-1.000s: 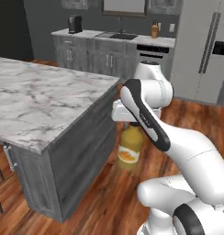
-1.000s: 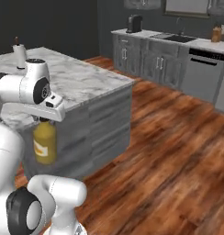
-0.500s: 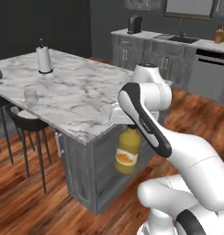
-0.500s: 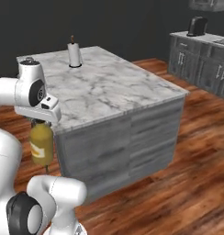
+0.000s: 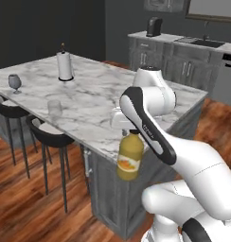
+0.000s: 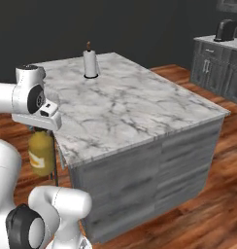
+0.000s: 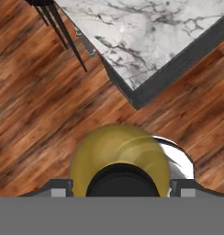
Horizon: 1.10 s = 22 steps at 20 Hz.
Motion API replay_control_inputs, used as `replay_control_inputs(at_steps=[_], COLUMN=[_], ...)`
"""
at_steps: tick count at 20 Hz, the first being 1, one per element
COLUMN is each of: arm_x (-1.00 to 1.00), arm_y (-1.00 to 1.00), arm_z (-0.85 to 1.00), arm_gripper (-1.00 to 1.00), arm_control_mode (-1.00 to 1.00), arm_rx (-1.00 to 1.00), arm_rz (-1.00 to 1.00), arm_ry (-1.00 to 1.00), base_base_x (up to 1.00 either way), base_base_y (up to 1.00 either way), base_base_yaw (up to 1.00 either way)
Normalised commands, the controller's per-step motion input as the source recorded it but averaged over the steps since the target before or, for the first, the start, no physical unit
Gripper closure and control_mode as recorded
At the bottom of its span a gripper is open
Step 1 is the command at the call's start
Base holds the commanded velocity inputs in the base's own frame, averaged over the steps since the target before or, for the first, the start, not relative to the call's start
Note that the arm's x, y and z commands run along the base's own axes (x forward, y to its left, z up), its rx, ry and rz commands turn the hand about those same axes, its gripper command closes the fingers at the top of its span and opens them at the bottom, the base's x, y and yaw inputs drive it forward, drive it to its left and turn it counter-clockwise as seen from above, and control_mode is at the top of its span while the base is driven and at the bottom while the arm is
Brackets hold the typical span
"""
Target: There is a wine glass and glass cup on the dining counter. Place the wine bottle next to the wine glass and the juice bottle next to the glass cup.
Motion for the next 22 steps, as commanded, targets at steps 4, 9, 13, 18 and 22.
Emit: replay_control_inputs(at_steps=[4, 9, 13, 18, 22], arm_x=[0.00, 0.00, 0.00, 0.00, 0.00], arm_y=[0.00, 0.00, 0.00, 0.00, 0.00], arm_z=[0.00, 0.00, 0.00, 0.00, 0.00], arm_gripper=[1.00, 1.00, 1.00, 1.00, 1.00], arm_control_mode=[1.00, 1.00, 1.00, 1.00, 1.00], arm_rx=[0.00, 0.00, 0.00, 0.00, 0.00], arm_rz=[0.00, 0.00, 0.00, 0.00, 0.00], arm_ry=[0.00, 0.00, 0.00, 0.00, 0.00], base_base_x=[0.46, 0.53, 0.50, 0.30, 0.24], base_base_y=[0.55, 0.56, 0.56, 0.56, 0.57], base_base_yaw=[-0.16, -0.17, -0.19, -0.25, -0.25])
